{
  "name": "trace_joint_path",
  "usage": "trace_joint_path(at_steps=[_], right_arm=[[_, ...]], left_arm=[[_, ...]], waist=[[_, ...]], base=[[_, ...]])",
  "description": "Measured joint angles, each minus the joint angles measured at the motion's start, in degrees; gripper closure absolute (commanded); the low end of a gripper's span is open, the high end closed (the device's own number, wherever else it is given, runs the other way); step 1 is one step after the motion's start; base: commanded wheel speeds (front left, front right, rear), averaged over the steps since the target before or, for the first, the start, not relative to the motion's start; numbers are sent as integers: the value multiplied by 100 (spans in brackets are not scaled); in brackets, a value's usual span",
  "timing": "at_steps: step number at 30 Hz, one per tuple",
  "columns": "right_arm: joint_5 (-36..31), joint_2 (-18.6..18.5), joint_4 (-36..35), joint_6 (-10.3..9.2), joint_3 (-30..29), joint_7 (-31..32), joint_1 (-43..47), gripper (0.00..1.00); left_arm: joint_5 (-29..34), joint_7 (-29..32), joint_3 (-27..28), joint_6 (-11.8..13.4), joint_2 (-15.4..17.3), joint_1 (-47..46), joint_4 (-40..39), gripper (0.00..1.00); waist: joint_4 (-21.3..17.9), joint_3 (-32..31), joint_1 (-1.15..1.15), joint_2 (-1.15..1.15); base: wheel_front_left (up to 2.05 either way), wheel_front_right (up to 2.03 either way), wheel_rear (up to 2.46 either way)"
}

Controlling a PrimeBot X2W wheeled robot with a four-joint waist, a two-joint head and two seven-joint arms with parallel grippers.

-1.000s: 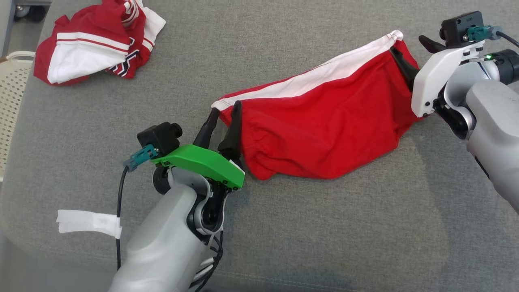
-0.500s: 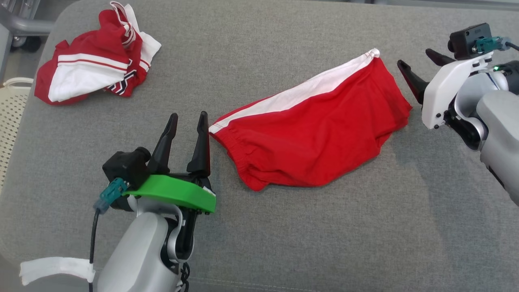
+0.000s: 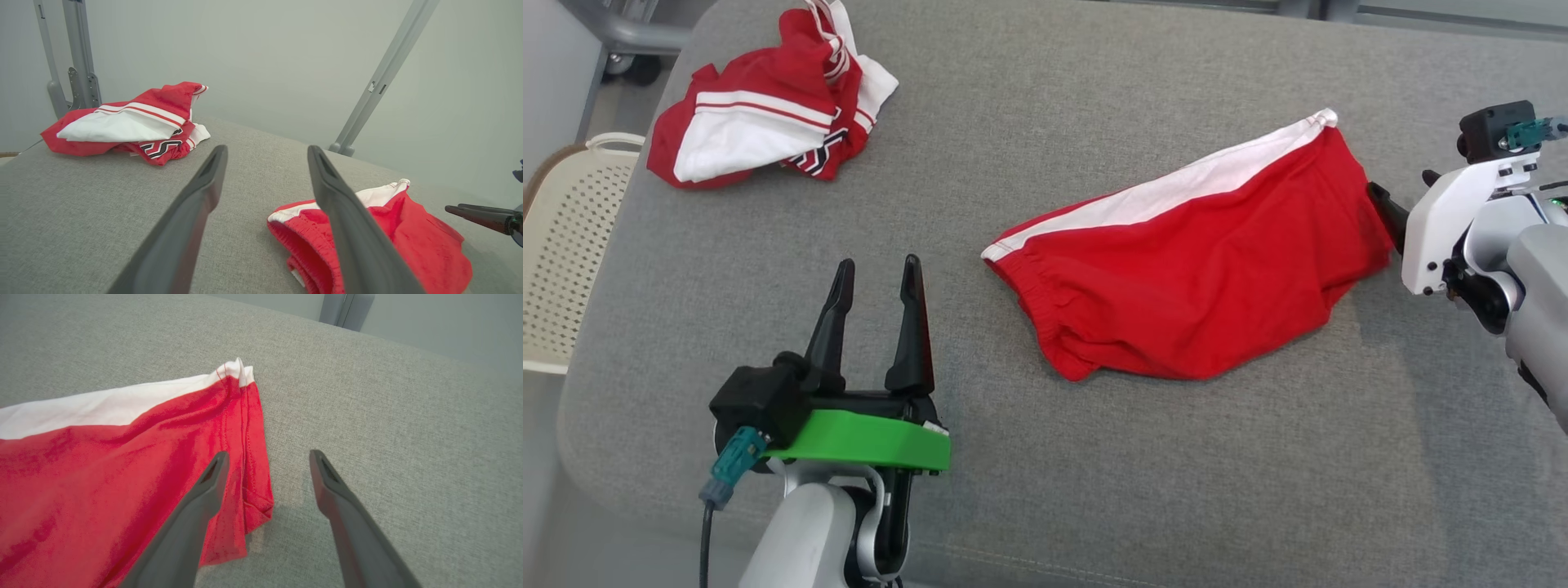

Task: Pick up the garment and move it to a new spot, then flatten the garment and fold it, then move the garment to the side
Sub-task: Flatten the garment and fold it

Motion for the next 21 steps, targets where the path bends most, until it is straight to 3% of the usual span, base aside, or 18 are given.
trace_joint_path(at_steps=[15,18,21], right_arm=[[256,248,730,-2,77,892,-85,0],[281,280,736,-2,132,999,-86,56],[285,321,705,-1,172,967,-83,85]], left_arm=[[62,0,171,-151,-133,117,-75,0],[60,0,192,-154,-134,147,-75,0],[48,0,213,-151,-137,187,-86,0]], waist=[[460,252,0,0],[434,231,0,0],[384,221,0,0]], base=[[0,0,0],[0,0,0],[0,0,0]])
